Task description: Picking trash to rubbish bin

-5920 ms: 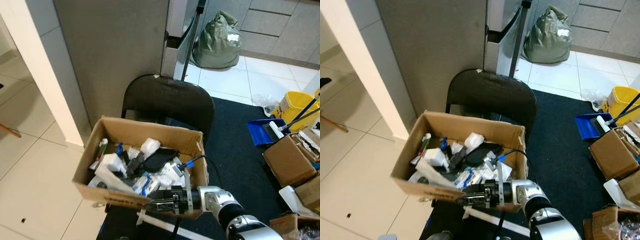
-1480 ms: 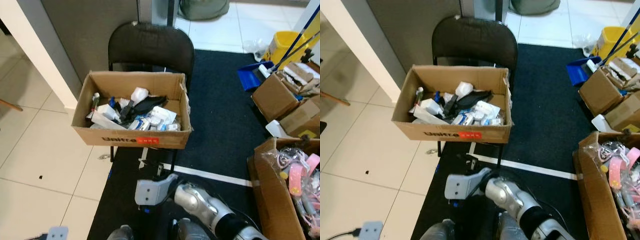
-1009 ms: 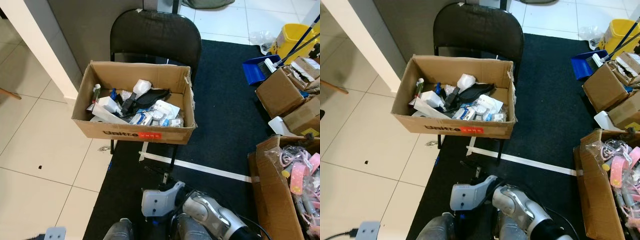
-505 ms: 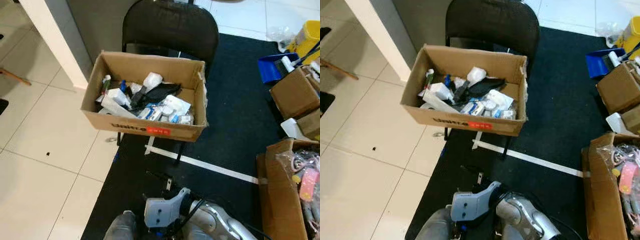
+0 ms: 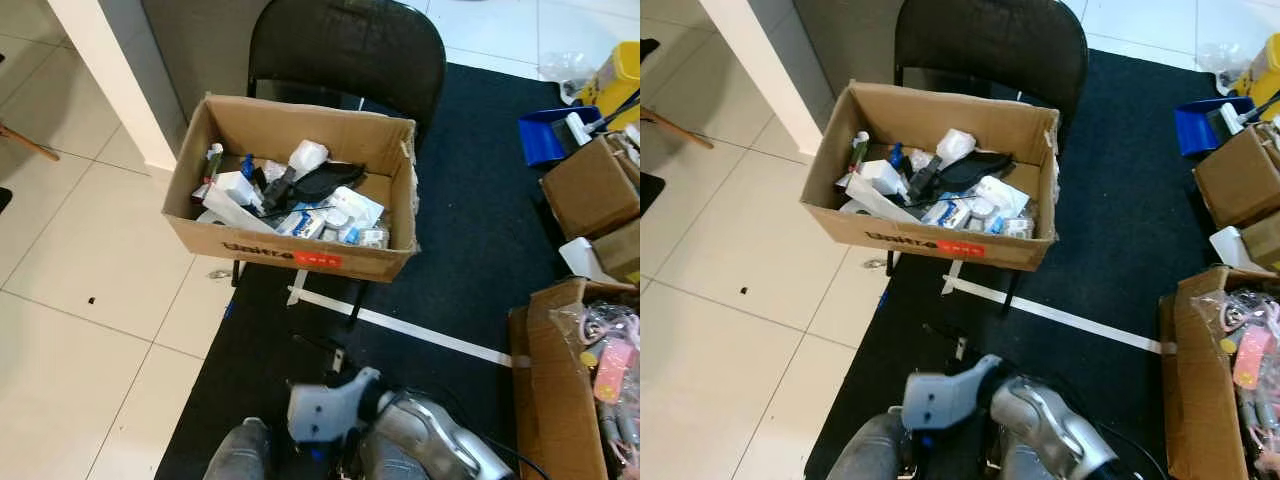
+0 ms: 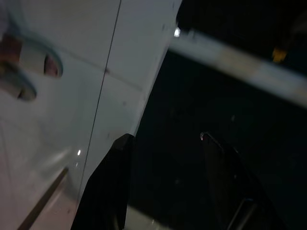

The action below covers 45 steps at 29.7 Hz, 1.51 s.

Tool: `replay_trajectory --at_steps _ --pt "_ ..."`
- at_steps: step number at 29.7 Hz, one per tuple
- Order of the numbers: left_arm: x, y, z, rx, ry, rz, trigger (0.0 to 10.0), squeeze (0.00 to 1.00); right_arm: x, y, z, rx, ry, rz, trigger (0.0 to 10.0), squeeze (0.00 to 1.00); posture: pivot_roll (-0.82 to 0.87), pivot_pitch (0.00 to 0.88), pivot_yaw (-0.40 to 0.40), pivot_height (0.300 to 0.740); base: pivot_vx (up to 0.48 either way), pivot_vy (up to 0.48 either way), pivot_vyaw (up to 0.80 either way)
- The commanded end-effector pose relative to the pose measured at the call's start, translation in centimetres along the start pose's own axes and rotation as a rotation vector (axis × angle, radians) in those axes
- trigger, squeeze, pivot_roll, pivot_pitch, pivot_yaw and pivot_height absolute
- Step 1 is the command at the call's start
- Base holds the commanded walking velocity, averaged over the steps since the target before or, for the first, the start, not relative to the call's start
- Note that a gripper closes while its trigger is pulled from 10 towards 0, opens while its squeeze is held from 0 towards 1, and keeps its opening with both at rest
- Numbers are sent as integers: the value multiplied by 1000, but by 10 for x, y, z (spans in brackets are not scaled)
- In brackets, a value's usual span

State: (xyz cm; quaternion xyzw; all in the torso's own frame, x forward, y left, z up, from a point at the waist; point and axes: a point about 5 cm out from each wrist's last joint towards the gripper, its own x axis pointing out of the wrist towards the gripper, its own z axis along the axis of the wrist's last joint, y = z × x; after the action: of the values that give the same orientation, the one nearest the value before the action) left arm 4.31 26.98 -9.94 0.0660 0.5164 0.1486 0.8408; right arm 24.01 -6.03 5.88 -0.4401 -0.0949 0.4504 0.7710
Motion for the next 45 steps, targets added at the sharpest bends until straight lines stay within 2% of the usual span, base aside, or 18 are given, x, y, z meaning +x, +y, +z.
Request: replay_trajectory --at_steps 1,3,13,15,16,17,18,19,22,25,29,32,35,37,40,42,44,45 --pt "-6 0 -19 -6 71 4 10000 0 -2 13 -4 28 27 37 10000 0 154 290 9 740 0 0 0" --pt "0 -6 -6 -11 54 -6 10000 0 8 12 -9 31 48 56 10000 0 112 255 2 740 0 0 0" --pt "7 -24 13 -29 32 -37 10000 0 20 4 -21 -4 84 59 10000 0 95 197 -12 740 0 0 0" --pt "7 -27 11 -28 37 -40 10000 0 19 0 -28 55 108 11 10000 0 106 188 -21 740 0 0 0" --pt "6 -27 10 -31 42 -39 10000 0 19 -5 -32 151 128 -23 10000 0 111 186 -16 740 0 0 0" --pt "6 -27 10 -31 42 -39 10000 0 19 -5 -32 151 128 -23 10000 0 111 186 -16 740 0 0 0" --pt "5 -26 7 -34 51 -40 10000 0 19 -18 -40 414 158 -130 10000 0 109 184 -13 740 0 0 0" --pt "5 -26 7 -34 51 -40 10000 0 19 -18 -40 414 158 -130 10000 0 109 184 -13 740 0 0 0" --pt "5 -25 5 -16 70 -47 10000 0 14 -36 -59 804 202 -317 10000 0 89 163 -3 740 0 0 0" --pt "6 -24 7 -16 73 -43 10000 0 5 -38 -79 1170 219 -467 10000 0 91 159 -3 740 0 0 0" --pt "8 -24 14 -17 56 -41 10000 0 -8 -32 -100 1354 286 -562 10000 0 104 154 2 740 0 0 0" --pt "10 -25 19 -15 43 -42 10000 0 -20 -27 -115 1374 374 -597 10000 0 107 156 6 740 0 0 0" --pt "11 -24 22 -7 35 -41 10000 0 -35 -22 -126 1326 440 -632 10000 0 110 161 14 740 0 0 0" --pt "11 -20 23 -4 33 -36 10000 0 -56 -16 -138 1180 549 -729 10000 0 111 157 16 740 0 0 0" --pt "10 -19 19 -10 44 -29 10000 0 -80 11 -149 1170 701 -700 10000 0 86 129 19 740 0 0 0" --pt "10 -19 19 -13 47 -27 10000 0 -85 16 -151 1162 732 -695 10000 0 86 129 19 740 0 0 0" --pt "11 -25 20 -24 52 -35 10000 0 -111 44 -158 1178 877 -665 10000 0 71 117 3 740 0 0 0" --pt "11 -25 20 -24 52 -35 10000 0 -111 44 -158 1178 877 -665 10000 0 71 117 3 740 0 0 0"
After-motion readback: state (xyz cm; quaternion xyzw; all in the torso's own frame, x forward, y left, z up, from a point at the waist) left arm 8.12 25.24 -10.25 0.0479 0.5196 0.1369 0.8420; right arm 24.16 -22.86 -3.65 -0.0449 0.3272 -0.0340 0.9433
